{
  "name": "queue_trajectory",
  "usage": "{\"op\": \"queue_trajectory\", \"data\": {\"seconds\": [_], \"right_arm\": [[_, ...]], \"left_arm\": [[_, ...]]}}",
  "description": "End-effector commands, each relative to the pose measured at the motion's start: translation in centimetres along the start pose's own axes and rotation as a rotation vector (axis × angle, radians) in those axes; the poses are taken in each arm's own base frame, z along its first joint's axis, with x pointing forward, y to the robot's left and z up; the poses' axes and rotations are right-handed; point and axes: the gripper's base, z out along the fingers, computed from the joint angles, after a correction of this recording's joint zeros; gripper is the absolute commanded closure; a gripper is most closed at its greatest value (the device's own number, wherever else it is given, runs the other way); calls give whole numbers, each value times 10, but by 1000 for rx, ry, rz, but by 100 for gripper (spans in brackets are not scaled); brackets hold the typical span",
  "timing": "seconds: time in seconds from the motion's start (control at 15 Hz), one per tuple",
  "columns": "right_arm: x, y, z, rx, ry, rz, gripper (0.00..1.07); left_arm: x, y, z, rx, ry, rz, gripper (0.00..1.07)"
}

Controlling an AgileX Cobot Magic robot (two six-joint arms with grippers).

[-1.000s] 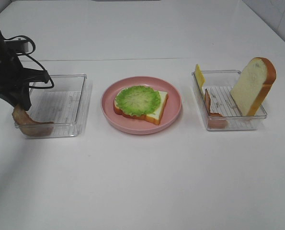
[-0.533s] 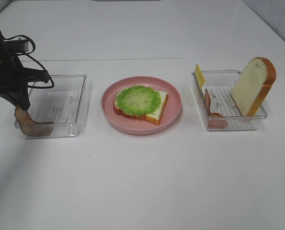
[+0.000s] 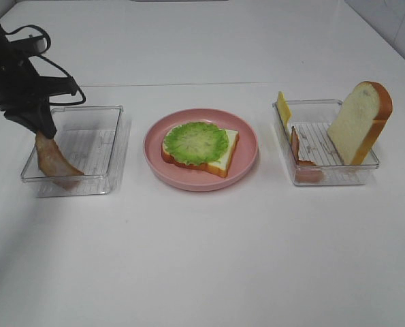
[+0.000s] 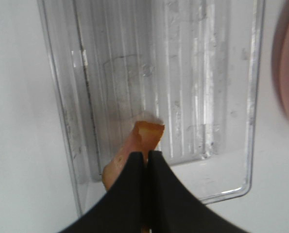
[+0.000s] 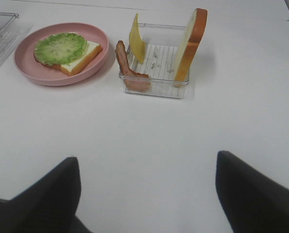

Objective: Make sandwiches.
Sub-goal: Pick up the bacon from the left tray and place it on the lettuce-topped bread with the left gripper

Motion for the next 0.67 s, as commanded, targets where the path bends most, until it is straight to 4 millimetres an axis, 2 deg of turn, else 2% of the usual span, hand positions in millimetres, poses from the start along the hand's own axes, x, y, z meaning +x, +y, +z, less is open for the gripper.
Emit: {"op": "queue_trajectory", "data": {"seconds": [0.07, 0.33, 0.4, 0.6, 0.67], "right_arm": [[1, 0, 0, 8, -17, 8, 34], [1, 0, 0, 8, -17, 8, 34], [1, 0, 0, 8, -17, 8, 34], [1, 0, 0, 8, -17, 8, 34], [1, 0, 0, 8, -17, 8, 34]], "left_arm": [[-6, -9, -17, 46, -31, 3, 107], [-22, -26, -45, 141, -109, 19, 107], [-30, -37, -59, 228, -162, 23, 107], [-35, -47, -68, 322, -208, 18, 107], [-38, -56, -73, 409, -246, 15, 107]]}}
